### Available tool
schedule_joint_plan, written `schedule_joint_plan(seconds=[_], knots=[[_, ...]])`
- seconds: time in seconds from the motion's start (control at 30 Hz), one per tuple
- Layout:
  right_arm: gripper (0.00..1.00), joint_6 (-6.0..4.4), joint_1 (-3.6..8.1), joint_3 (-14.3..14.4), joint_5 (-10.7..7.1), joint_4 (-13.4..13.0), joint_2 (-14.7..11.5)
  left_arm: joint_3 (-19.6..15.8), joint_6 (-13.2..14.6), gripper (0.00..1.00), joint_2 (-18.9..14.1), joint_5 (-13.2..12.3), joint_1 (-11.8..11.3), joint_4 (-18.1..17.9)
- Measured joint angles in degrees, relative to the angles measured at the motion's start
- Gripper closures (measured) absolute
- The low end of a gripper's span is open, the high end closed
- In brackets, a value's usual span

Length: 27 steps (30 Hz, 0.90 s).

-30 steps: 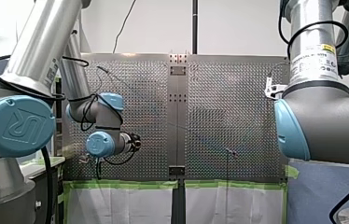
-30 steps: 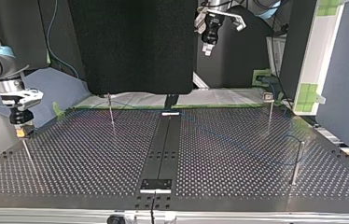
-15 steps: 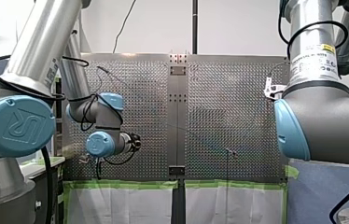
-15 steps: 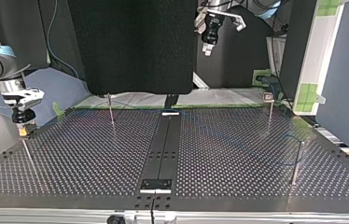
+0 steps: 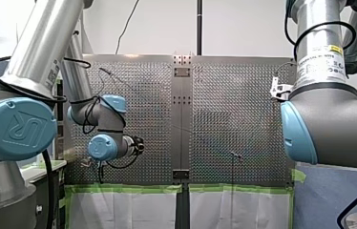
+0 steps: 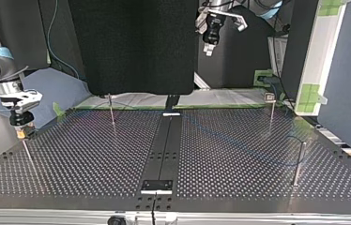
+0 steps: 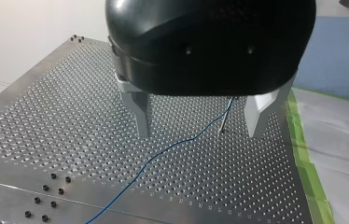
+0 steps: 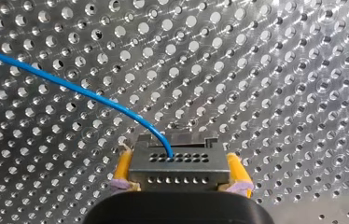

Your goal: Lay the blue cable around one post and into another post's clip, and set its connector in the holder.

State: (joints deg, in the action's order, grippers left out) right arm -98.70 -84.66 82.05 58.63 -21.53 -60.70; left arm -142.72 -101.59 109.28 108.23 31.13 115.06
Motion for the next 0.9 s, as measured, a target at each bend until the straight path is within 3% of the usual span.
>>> schedule_joint_plan(seconds=[0.13,0.37,0.47,0.9], knots=[[1.00,0.29,0.06,-0.1,-0.23,0.0,0.0,0.0,0.0,0.01,0.0,0.0,0.0,0.0],[1.00,3.14,0.22,-0.2,-1.85,-0.1,0.1,0.0,0.0,0.01,0.0,0.0,-0.3,0.0],[1.00,3.88,0.24,-0.1,-2.07,-0.1,0.1,0.0,0.0,0.01,0.0,0.0,-0.4,0.0],[1.00,4.26,0.31,-0.1,-2.12,-0.5,0.4,0.0,0.1,0.01,0.0,0.0,-0.4,0.0]])
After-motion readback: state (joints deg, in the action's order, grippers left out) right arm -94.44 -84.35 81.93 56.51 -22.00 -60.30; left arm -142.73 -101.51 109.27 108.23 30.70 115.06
